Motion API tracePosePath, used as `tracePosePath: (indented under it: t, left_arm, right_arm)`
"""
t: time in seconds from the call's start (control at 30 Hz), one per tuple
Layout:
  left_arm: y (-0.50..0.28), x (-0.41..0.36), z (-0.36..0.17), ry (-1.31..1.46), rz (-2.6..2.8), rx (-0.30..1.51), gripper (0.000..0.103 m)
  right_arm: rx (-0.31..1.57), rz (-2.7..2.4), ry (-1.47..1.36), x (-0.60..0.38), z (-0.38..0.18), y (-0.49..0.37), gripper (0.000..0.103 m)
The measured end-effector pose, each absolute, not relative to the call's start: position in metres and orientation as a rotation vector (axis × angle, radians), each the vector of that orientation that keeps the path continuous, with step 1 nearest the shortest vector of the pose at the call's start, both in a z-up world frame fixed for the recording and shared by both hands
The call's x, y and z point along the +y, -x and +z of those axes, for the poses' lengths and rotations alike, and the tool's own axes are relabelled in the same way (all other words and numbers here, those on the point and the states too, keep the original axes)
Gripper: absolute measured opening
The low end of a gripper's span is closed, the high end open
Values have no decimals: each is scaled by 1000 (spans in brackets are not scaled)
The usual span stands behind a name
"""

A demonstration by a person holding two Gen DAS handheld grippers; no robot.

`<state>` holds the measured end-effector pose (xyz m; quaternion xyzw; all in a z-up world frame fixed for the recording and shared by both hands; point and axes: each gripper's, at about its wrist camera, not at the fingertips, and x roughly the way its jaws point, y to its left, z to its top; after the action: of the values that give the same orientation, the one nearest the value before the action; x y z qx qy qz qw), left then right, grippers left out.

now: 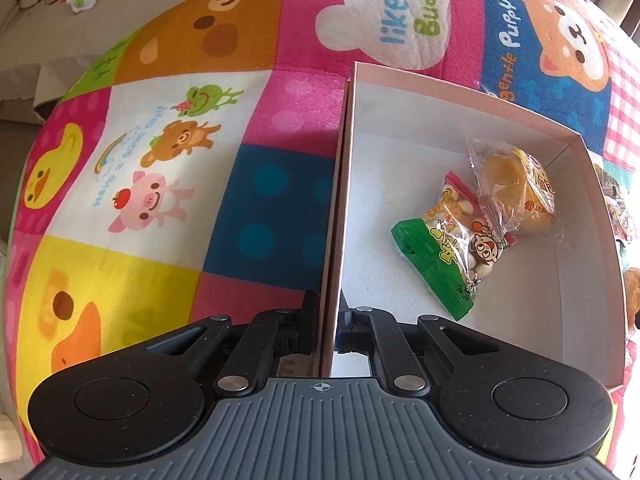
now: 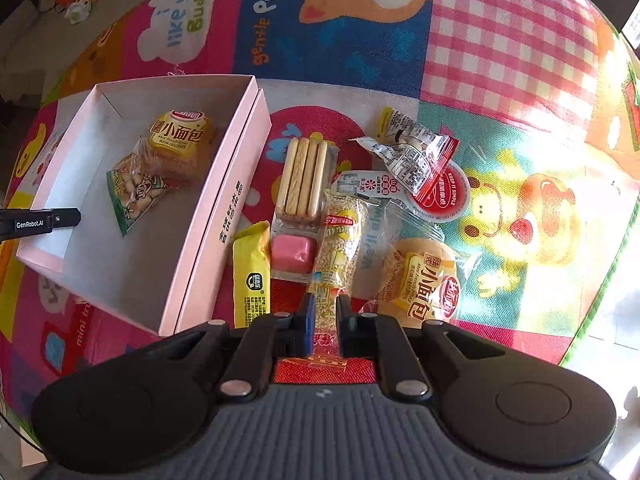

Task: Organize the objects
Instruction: 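Grasp the rice-cracker stick pack with the right gripper, then lower the rice-cracker stick into the pink box and open the right gripper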

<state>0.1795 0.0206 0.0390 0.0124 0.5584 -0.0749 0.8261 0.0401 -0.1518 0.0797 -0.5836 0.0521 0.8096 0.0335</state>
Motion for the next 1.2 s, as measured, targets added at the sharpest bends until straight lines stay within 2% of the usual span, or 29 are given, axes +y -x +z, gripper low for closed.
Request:
tracePosePath:
  t: [0.07, 0.1, 0.13, 0.2, 0.3, 0.4, 0.5, 0.57, 0.83, 0.97, 1.2]
  left_arm:
    - [-179, 20, 39, -29, -160, 1182, 9]
    - [-179, 20, 39, -32, -162, 1177, 9]
    - [-179, 19, 38, -35, -164, 1173, 10]
    - [-178, 20, 38, -36, -166, 1169, 9]
    - [-178, 22, 38, -26, -171, 1166, 9]
    - [-178, 24, 38, -6, -170, 1169, 10]
    - [-177, 25, 38, -1, -178, 1171, 10]
    - [-176, 27, 37, 2, -185, 1167, 10]
    - [-177, 26, 38, -15, -200, 1168, 10]
    - [-178, 24, 38, -36, -210, 1172, 9]
    - [-178, 24, 38, -39, -220, 1176, 9]
  right_arm:
    - [180, 2461, 1768, -148, 70, -30, 24]
    - [170, 2446, 1758, -146, 64, -25, 37]
    - [151, 2425, 1756, -144, 55, -19, 43]
    - [163, 2435, 1757, -144, 46, -11, 46]
    - [177, 2402, 1806, -146, 35, -1, 43]
    - [223, 2382, 1853, -148, 37, 1, 29]
    - [126, 2388, 1899, -160, 47, -10, 29]
    - [125, 2410, 1915, -164, 59, -23, 28]
    - [224, 2491, 2037, -190, 138, -82, 28]
    - [359, 2553, 2062, -208, 181, -94, 28]
    - [486, 2703, 1867, -224, 231, -65, 28]
